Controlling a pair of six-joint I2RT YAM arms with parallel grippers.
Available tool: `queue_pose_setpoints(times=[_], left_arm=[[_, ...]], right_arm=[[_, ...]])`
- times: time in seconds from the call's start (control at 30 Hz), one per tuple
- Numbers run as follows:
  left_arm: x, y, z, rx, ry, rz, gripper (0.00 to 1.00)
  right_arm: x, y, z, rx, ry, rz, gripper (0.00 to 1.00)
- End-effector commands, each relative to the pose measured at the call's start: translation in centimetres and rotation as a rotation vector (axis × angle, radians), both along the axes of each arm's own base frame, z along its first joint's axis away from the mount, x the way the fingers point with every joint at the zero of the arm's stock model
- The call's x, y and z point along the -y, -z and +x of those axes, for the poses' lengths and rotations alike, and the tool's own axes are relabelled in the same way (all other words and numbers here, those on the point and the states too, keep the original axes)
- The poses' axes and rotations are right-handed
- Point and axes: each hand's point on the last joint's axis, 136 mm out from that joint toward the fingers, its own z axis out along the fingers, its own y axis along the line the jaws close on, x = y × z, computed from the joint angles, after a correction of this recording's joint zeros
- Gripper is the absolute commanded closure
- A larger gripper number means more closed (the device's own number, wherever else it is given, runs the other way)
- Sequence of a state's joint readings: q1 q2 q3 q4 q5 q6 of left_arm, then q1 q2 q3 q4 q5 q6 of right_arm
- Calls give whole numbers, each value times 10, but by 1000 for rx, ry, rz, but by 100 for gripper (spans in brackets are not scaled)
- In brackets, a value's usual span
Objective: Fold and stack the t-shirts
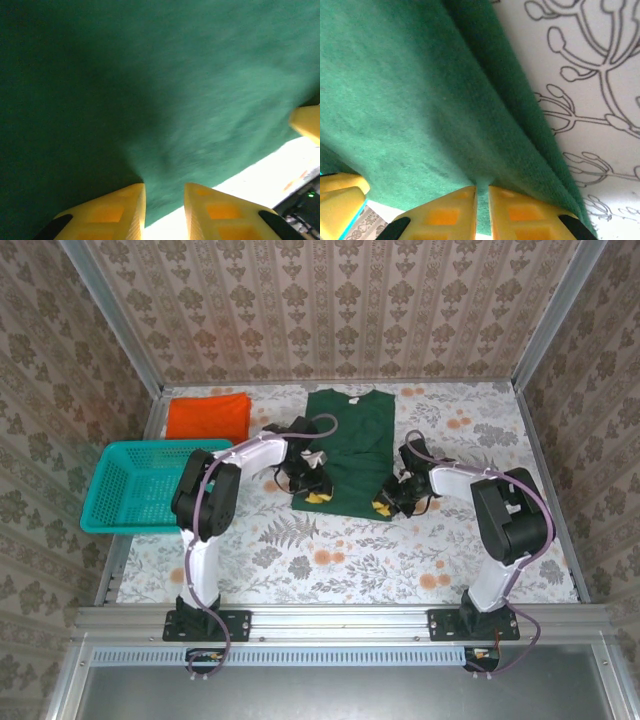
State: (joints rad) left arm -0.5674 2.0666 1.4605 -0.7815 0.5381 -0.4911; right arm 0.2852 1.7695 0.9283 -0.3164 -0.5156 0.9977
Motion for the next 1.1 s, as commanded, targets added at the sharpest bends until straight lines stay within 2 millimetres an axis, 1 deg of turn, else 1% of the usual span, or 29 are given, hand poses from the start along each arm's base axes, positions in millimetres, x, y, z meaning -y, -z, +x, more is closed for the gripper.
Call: queue_pose_setpoints(times=[0.0, 0.07, 0.17, 0.3, 0.4, 0.47, 0.5, 0.53, 0.6, 0.67, 0.73, 0.83, 0.87, 0.9, 0.93, 1.0, 1.07], left_arm=[[-22, 13, -20, 6, 48, 63, 74], [-31, 18, -39, -21, 57, 76, 74], [-44, 18, -69, -49, 64, 91, 74], [-57, 14, -112, -80, 95, 119, 74], [-62, 12, -140, -101, 112, 138, 74], [-63, 10, -152, -114, 112, 142, 74], [-63, 7, -156, -118, 110, 143, 74], [-63, 4, -157, -115, 110, 145, 73], [-63, -9, -153, -87, 100, 143, 69], [-60, -24, -142, -51, 89, 128, 67], [-52, -40, -127, -21, 71, 90, 66], [-39, -61, -98, 21, 41, 29, 63], [-35, -65, -88, 24, 26, 9, 63], [-32, -67, -78, 21, 5, -11, 61], [-29, -68, -71, 16, -12, -27, 61], [-24, -67, -52, 27, -57, -49, 61], [-23, -61, -36, 42, -103, -53, 61]], right_arm=[[3, 21, -19, -23, -65, -67, 84], [8, 29, -37, -61, -101, -93, 85], [13, 33, -63, -82, -154, -122, 85], [18, 28, -104, -109, -232, -130, 85], [20, 22, -131, -111, -286, -137, 85], [19, 17, -142, -106, -301, -131, 84], [18, 13, -144, -93, -303, -125, 82], [20, 9, -150, -106, -304, -128, 81], [20, -1, -150, -89, -303, -124, 76], [16, -18, -140, -24, -300, -109, 70], [14, -29, -128, 22, -291, -105, 66], [14, -37, -105, 64, -266, -122, 66], [16, -37, -97, 64, -251, -130, 66], [18, -31, -91, 38, -238, -136, 67], [18, -29, -85, 34, -230, -136, 68], [17, -26, -71, 27, -234, -141, 69], [17, -25, -60, 27, -241, -157, 70]])
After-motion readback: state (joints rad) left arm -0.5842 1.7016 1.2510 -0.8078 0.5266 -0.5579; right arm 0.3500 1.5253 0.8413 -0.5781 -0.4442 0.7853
